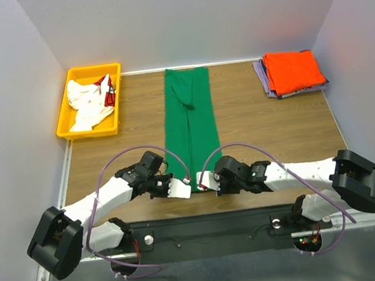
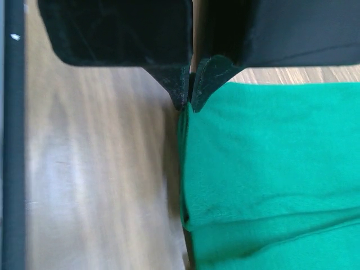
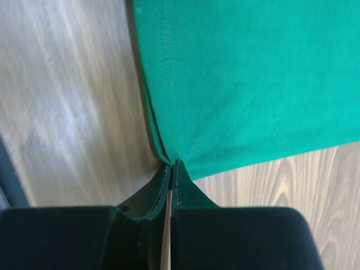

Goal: Fold and stack the t-shirts
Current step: Fold the tshirt

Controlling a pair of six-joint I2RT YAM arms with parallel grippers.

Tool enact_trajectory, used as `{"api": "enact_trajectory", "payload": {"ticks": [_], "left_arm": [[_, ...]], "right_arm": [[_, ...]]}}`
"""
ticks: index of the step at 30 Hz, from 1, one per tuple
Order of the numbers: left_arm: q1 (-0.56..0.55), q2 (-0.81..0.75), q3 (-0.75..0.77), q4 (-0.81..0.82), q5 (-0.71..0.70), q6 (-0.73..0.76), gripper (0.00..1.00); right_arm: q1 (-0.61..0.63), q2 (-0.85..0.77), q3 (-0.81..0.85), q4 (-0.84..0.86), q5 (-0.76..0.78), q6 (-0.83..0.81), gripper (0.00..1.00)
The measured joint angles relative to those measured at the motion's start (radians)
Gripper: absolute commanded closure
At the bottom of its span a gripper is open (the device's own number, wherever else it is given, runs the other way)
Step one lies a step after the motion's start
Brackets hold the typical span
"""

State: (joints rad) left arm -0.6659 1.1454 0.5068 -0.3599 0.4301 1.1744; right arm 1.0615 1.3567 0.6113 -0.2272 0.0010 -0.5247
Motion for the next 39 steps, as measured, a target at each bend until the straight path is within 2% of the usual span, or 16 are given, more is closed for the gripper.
{"api": "enact_trajectory", "payload": {"ticks": [7, 15, 22, 29, 39], "left_arm": [[0.0, -0.089, 0.032, -0.074, 0.07, -0.013, 1.0], [0.014, -0.058, 0.119, -0.099, 0.085, -0.038, 1.0], [0.137, 0.087, 0.277, -0.09, 0.11, 0.007, 1.0], [0.264, 0.266, 0.443, -0.069, 0.152, 0.052, 1.0], [0.343, 0.519, 0.656, -0.036, 0.179, 0.115, 1.0]], "right_arm": [[-0.002, -0.025, 0.049, -0.107, -0.031, 0.036, 0.99], [-0.093, -0.011, 0.14, -0.149, -0.027, -0.018, 1.0], [-0.247, 0.066, 0.251, -0.154, -0.042, -0.153, 0.99], [-0.373, 0.211, 0.393, -0.148, -0.106, -0.271, 0.99], [-0.5, 0.417, 0.601, -0.133, -0.175, -0.38, 1.0]]}}
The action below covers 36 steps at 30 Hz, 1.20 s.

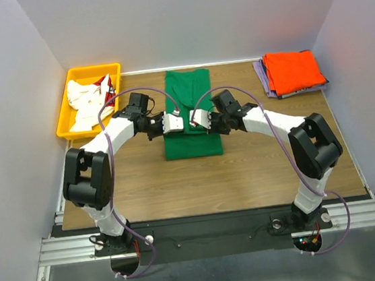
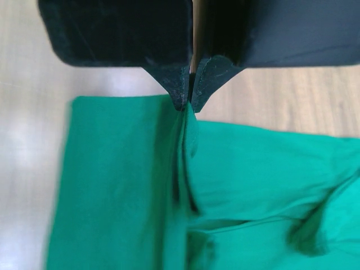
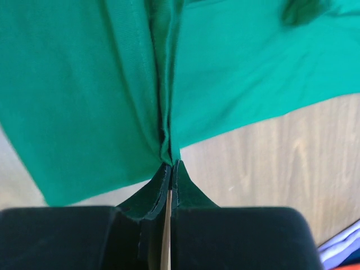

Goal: Fold and stack the t-shirts
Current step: Fold the tshirt

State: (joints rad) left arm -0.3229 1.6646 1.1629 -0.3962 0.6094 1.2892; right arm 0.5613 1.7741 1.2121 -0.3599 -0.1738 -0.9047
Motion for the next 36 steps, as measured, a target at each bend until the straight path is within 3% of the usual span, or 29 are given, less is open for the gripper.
{"api": "enact_trajectory", "payload": {"ticks": [6, 14, 36], "left_arm": [[0.039, 0.167, 0.17, 0.005, 0.019, 0.017, 1.0], [0.052, 0.29, 0.283, 0.003, 0.021, 0.042, 1.0], [0.073, 0.369, 0.417, 0.014, 0.034, 0.029, 1.0]], "right_arm": [[-0.038, 0.106, 0.105, 0.004, -0.018, -0.036, 0.99], [-0.068, 0.22, 0.214, 0.002, -0.025, -0.05, 0.99], [-0.107, 0.28, 0.308, 0.007, -0.033, -0.048, 0.99]]}}
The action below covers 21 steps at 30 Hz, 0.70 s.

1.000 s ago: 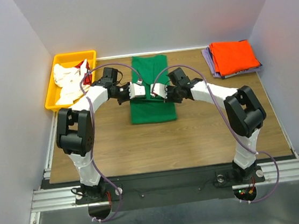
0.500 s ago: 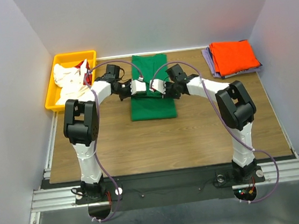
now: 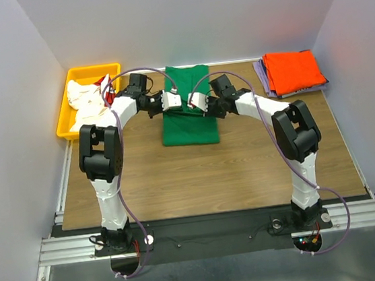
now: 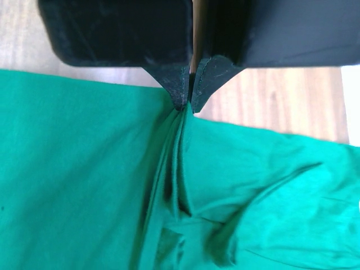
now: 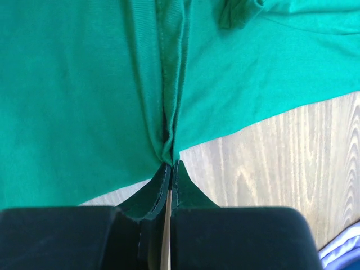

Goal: Fold and stack the t-shirts
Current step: Fold the tshirt

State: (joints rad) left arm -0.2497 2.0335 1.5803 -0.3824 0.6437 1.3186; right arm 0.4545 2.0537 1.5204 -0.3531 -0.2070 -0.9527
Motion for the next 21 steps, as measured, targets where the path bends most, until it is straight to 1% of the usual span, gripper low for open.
{"api": "enact_trajectory", "payload": {"ticks": [3, 5, 6, 7, 8, 9, 11, 12, 13, 14, 15, 19, 21], "left_arm": [[0.003, 0.029, 0.05, 0.0, 0.002, -0.006, 1.0], [0.005, 0.059, 0.085, 0.003, 0.002, -0.015, 0.99], [0.006, 0.075, 0.099, 0.006, 0.002, -0.02, 0.92], [0.006, 0.087, 0.109, 0.008, 0.001, -0.026, 0.82], [0.006, 0.111, 0.12, 0.012, 0.0, -0.034, 0.82], [0.006, 0.126, 0.124, 0.016, -0.002, -0.039, 0.72], [0.008, 0.155, 0.132, 0.026, -0.016, -0.063, 0.62], [0.01, 0.164, 0.133, 0.031, -0.02, -0.071, 0.47], [0.014, 0.176, 0.133, 0.037, -0.023, -0.082, 0.41], [0.016, 0.179, 0.133, 0.039, -0.026, -0.102, 0.39], [0.021, 0.18, 0.133, 0.042, -0.029, -0.108, 0.38], [0.047, 0.167, 0.133, 0.061, -0.022, -0.169, 0.37], [0.063, 0.122, 0.098, 0.08, -0.01, -0.2, 0.37]], "right_arm": [[-0.005, 0.028, 0.048, -0.003, -0.003, -0.002, 0.99], [-0.013, 0.058, 0.09, 0.004, -0.003, -0.001, 0.95], [-0.017, 0.072, 0.109, 0.003, -0.003, 0.0, 0.93], [-0.023, 0.093, 0.14, 0.004, -0.002, 0.003, 0.78], [-0.026, 0.106, 0.146, 0.005, -0.003, 0.003, 0.77], [-0.029, 0.119, 0.158, 0.004, -0.003, 0.008, 0.72], [-0.032, 0.153, 0.195, 0.003, 0.005, 0.018, 0.69], [-0.035, 0.167, 0.209, 0.005, 0.012, 0.029, 0.64], [-0.036, 0.18, 0.219, 0.01, 0.019, 0.043, 0.58], [-0.037, 0.182, 0.219, 0.01, 0.024, 0.046, 0.56], [-0.037, 0.182, 0.219, 0.006, 0.031, 0.059, 0.52], [-0.043, 0.175, 0.219, 0.008, 0.047, 0.116, 0.51], [-0.047, 0.158, 0.213, 0.005, 0.05, 0.146, 0.51]]}}
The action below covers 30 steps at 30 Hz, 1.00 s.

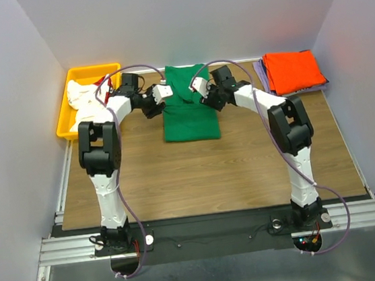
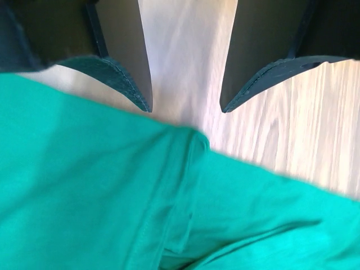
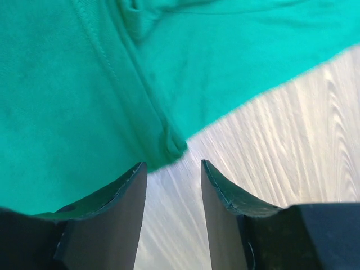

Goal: Fold and stack the t-shirts
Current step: Fold the tshirt

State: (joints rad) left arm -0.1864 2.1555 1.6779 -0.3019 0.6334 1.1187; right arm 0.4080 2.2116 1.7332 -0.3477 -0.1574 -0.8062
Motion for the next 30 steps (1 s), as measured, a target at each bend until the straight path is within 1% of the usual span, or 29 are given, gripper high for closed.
{"api": "enact_trajectory", "payload": {"ticks": [3, 4, 6, 8, 11, 14, 18, 23, 27, 30], "left_arm": [[0.018, -0.131, -0.124, 0.011, 0.026, -0.023, 0.4], [0.027, -0.213, -0.19, 0.007, 0.041, -0.023, 0.41], [0.033, -0.326, -0.279, 0.016, 0.06, -0.018, 0.41], [0.029, -0.414, -0.354, 0.021, 0.079, -0.01, 0.41], [0.005, -0.495, -0.467, 0.046, 0.095, 0.008, 0.4], [-0.032, -0.515, -0.59, 0.084, 0.081, 0.033, 0.37], [-0.097, -0.515, -0.72, 0.138, 0.027, 0.072, 0.37], [-0.167, -0.515, -0.77, 0.245, -0.05, 0.124, 0.37], [-0.196, -0.515, -0.795, 0.34, -0.11, 0.172, 0.37], [-0.207, -0.509, -0.807, 0.381, -0.148, 0.202, 0.39]], "right_arm": [[-0.013, -0.093, -0.055, -0.004, -0.008, 0.041, 0.55], [-0.018, -0.146, -0.093, -0.001, -0.017, 0.045, 0.58], [-0.023, -0.248, -0.159, -0.011, -0.042, 0.048, 0.6], [-0.031, -0.354, -0.216, -0.016, -0.077, 0.048, 0.61], [-0.025, -0.435, -0.278, -0.019, -0.117, 0.043, 0.61], [0.003, -0.455, -0.353, -0.024, -0.135, 0.035, 0.61], [0.064, -0.405, -0.445, -0.042, -0.137, 0.022, 0.61], [0.111, -0.336, -0.489, -0.031, -0.112, 0.017, 0.59], [0.116, -0.329, -0.492, 0.001, -0.095, 0.011, 0.59], [0.118, -0.328, -0.492, 0.022, -0.085, 0.004, 0.58]]}}
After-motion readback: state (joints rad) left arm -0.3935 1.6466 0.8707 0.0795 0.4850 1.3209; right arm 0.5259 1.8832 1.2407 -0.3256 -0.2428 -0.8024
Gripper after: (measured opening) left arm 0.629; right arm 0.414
